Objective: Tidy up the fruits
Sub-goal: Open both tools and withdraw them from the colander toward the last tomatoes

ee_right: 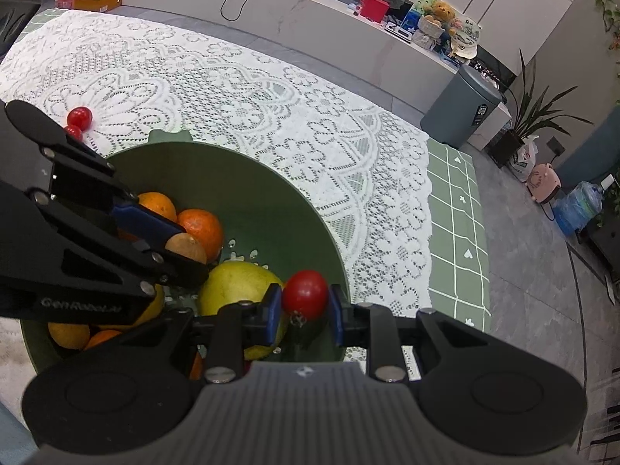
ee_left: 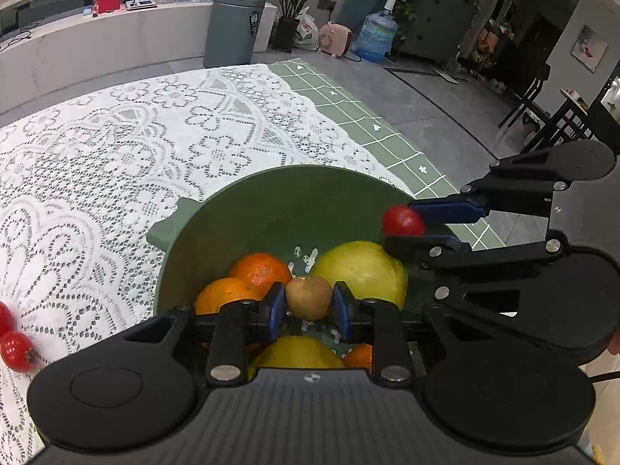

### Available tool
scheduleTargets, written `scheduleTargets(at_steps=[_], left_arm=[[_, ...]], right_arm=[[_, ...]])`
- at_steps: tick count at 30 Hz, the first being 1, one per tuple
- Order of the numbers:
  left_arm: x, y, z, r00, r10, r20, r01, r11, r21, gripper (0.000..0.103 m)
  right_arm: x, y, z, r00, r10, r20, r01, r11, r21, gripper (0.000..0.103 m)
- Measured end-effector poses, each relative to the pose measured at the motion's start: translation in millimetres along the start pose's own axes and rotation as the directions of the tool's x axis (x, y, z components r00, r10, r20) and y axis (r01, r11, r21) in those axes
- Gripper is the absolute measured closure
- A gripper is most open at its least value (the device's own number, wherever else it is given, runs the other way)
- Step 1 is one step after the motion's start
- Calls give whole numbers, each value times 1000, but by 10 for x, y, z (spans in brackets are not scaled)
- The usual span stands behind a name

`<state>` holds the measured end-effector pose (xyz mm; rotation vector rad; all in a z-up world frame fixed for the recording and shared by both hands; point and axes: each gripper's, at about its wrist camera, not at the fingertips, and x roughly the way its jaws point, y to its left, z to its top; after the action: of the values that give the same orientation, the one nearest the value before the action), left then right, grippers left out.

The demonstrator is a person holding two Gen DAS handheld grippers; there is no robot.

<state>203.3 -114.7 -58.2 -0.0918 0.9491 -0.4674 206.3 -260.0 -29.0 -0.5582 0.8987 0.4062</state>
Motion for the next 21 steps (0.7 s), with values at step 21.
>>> scheduleTargets(at_steps=[21], left_arm=[[-740,145,-126,993,101,65,-100,995,-18,57]], right_arm=[[81,145,230,997,72,40,-73,997,23,80]])
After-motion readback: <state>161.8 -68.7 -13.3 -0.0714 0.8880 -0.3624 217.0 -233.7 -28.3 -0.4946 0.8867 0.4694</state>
